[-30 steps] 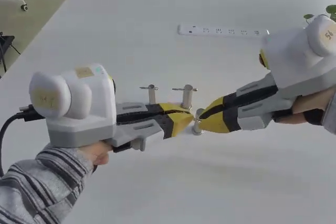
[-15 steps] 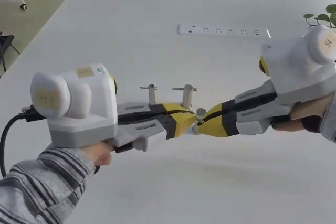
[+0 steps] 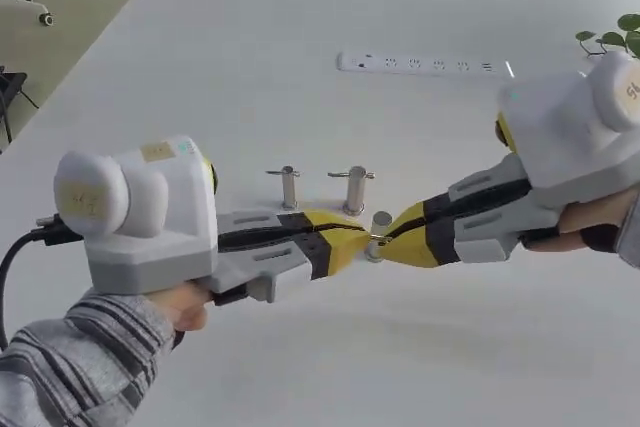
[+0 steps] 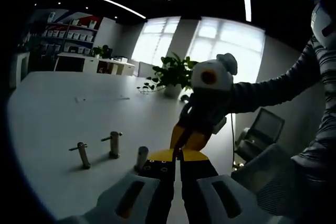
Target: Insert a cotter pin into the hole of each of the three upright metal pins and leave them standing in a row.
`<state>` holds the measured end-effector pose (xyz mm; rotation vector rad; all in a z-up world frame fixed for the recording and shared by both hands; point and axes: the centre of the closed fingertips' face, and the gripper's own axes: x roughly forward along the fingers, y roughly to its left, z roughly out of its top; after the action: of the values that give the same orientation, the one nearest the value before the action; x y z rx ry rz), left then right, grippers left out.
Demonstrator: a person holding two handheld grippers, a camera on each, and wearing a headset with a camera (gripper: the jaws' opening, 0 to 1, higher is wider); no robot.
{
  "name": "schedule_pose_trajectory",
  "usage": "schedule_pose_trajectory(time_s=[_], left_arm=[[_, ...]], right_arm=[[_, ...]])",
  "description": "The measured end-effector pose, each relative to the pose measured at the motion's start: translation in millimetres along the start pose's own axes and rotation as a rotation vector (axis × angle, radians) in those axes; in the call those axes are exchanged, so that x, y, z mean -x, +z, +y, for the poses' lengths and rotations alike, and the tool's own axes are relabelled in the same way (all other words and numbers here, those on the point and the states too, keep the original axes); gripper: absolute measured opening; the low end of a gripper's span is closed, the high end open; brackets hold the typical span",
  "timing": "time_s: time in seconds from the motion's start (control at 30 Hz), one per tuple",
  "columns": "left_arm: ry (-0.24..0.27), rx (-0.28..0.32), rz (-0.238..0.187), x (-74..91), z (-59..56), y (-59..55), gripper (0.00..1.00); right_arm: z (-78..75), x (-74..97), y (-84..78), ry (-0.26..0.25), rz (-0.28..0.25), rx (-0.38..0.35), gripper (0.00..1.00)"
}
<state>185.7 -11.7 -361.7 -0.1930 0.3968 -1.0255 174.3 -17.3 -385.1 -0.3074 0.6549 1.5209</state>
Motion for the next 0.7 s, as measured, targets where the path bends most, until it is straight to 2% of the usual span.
schedule_pose_trajectory(time_s=[0.2, 0.37, 0.6, 0.7], left_arm=[[-0.026, -0.002, 0.016, -0.1, -4.3, -3.0, 0.00], [-0.025, -0.003, 0.016, -0.2, -4.5, -3.3, 0.00], [-0.026, 0.007, 0.022, -1.9, -3.2, -4.6, 0.00], [-0.010, -0.010, 0.015, -2.7, -0.8, -4.0, 0.01]], right_arm=[[1.9, 1.5, 2.5, 0.010, -0.003, 0.022, 0.01], [1.7, 1.2, 1.4, 0.007, 0.005, 0.033, 0.01], [1.9, 1.6, -1.3, 0.013, 0.035, 0.103, 0.00], [3.7, 0.1, -2.7, 0.015, 0.054, 0.138, 0.00]])
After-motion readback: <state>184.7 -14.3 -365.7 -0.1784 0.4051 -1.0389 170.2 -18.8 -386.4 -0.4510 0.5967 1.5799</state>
